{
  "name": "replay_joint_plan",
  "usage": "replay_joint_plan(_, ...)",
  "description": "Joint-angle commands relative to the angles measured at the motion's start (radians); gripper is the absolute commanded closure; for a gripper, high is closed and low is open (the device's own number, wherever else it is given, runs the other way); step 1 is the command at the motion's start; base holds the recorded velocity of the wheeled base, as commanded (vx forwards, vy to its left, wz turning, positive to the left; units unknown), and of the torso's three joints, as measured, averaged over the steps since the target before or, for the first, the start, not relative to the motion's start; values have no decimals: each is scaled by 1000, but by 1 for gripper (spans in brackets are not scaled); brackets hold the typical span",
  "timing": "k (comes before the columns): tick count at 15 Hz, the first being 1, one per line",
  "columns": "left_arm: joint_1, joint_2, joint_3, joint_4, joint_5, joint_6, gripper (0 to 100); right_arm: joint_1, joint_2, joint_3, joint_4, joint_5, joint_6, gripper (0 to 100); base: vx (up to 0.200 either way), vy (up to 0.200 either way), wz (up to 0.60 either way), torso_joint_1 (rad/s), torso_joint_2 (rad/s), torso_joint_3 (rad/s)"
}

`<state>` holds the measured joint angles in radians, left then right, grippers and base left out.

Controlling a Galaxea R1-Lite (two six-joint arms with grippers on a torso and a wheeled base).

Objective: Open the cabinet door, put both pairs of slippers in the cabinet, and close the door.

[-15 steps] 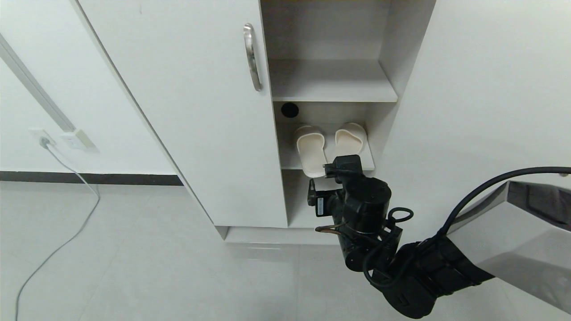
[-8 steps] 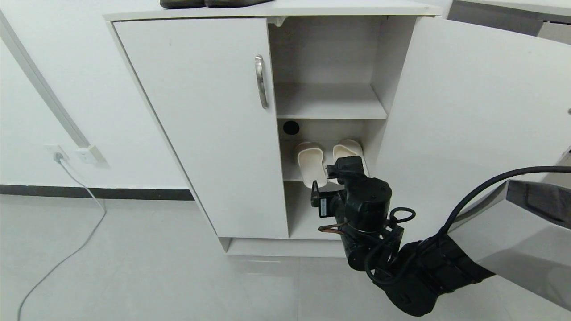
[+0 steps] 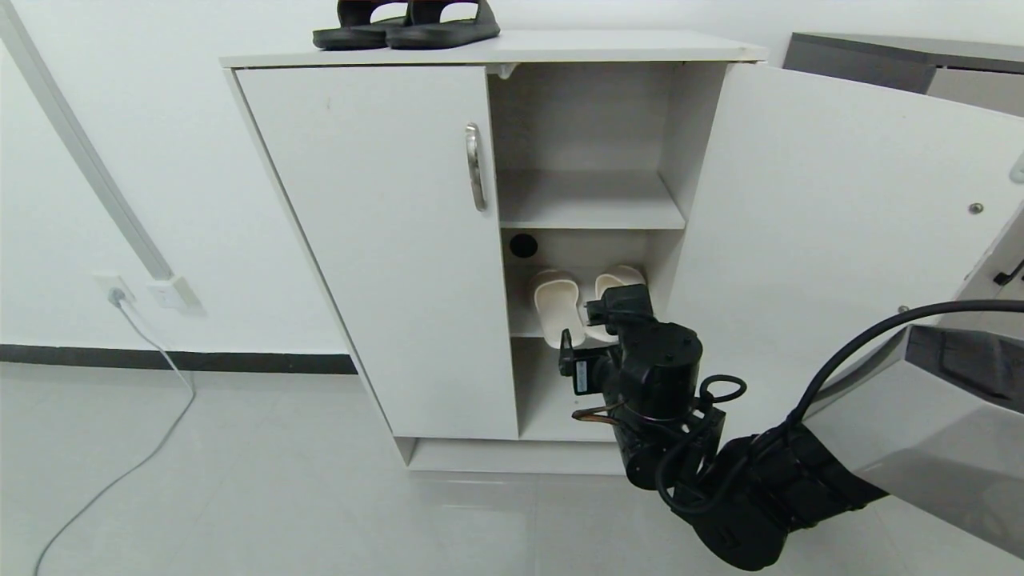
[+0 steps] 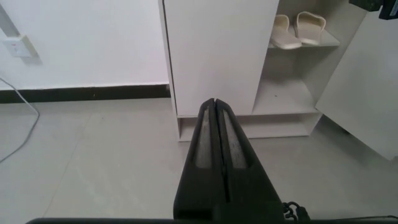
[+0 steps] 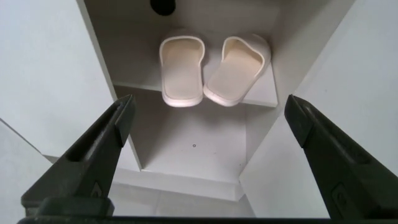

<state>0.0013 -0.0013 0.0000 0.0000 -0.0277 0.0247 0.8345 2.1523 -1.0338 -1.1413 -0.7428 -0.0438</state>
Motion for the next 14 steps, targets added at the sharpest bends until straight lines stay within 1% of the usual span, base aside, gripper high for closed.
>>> replay_joint_plan(1,0,1,0,0,0,0,100,-2,3,1,-2,0,-1,0,0,200,0,-2,2,-2)
replay_joint_plan(14,0,1,0,0,0,-2,100,-23,6,14,0,0,-2,0,0,200,0,4,1,3)
